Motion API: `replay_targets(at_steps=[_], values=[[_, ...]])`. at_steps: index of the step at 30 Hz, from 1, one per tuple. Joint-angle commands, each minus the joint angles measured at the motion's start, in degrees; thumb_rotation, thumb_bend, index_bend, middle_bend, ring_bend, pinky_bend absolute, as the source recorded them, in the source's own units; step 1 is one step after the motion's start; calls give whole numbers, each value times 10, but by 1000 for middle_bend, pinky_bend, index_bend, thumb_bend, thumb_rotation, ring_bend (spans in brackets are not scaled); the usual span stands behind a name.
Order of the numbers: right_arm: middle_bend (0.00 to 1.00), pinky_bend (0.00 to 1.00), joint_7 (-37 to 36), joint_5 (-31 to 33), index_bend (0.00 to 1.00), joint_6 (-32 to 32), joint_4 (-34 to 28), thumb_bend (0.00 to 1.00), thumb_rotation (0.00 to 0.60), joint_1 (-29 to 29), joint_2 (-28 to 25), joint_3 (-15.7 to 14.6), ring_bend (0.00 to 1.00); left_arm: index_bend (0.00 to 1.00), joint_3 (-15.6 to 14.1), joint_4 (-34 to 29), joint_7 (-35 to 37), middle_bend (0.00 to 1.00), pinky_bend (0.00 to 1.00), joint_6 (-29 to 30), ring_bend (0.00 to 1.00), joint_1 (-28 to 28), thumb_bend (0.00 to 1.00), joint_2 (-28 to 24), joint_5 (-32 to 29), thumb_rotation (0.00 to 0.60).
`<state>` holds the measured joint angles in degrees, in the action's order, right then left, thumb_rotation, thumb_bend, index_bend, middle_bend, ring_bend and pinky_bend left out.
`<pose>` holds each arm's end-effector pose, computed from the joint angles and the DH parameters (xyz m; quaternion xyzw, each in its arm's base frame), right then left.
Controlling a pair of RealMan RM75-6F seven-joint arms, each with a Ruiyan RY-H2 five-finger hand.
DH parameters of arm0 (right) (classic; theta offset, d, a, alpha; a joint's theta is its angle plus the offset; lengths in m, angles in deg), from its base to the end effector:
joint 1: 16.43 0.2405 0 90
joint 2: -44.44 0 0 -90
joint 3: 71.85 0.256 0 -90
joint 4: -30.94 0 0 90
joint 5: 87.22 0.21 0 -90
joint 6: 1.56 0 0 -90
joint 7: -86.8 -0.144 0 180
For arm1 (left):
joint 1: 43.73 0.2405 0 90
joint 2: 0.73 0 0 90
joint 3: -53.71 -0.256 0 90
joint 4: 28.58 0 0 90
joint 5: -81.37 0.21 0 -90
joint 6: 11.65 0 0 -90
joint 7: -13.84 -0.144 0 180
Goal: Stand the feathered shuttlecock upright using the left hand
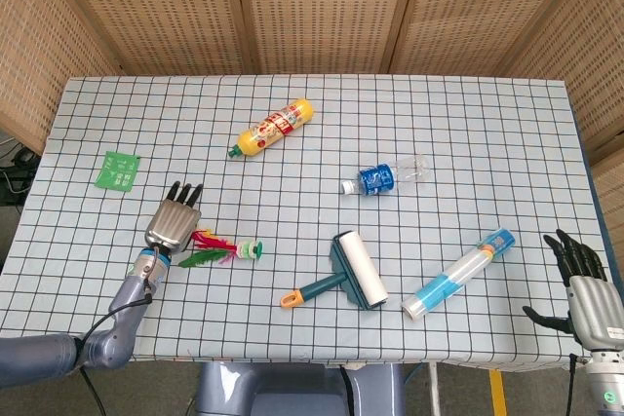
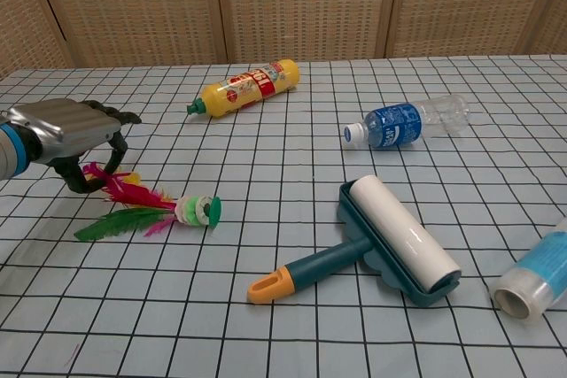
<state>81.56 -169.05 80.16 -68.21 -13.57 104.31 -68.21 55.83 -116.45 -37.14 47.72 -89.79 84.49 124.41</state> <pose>-0.3101 -0.1711 0.1690 0.5466 -0.4651 0.3948 0.5737 -0.1946 0.3386 -0.0053 -0.7934 -0.2732 -0.1550 0.5214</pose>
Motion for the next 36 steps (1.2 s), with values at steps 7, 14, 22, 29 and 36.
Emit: replay_targets(at_steps=[7, 14, 22, 29, 36], values=[[0, 0, -1, -2, 34, 0, -1, 78, 600, 0, -1, 0, 0, 791, 20, -77, -18, 0, 0, 38, 0, -15, 402, -71, 28, 600], [0, 0, -4, -4, 33, 4, -2, 78, 600, -1, -3, 0, 0, 793, 31, -119, -33, 0, 0, 63, 0, -24, 402, -105, 48, 600], [0, 0, -9, -4, 34, 5, -3, 78, 600, -2, -5, 1, 0, 790, 17, -115, -69, 0, 0, 84, 0, -30, 402, -119, 90, 600], [0, 0, -9, -5, 34, 5, -4, 78, 600, -2, -5, 0, 0, 789, 9, -99, -66, 0, 0, 96, 0, -23, 401, -113, 123, 600], [0, 0, -9, -3, 34, 4, -4, 78, 600, -2, -5, 1, 0, 787, 7, -95, -63, 0, 0, 93, 0, -19, 402, -112, 132, 600]])
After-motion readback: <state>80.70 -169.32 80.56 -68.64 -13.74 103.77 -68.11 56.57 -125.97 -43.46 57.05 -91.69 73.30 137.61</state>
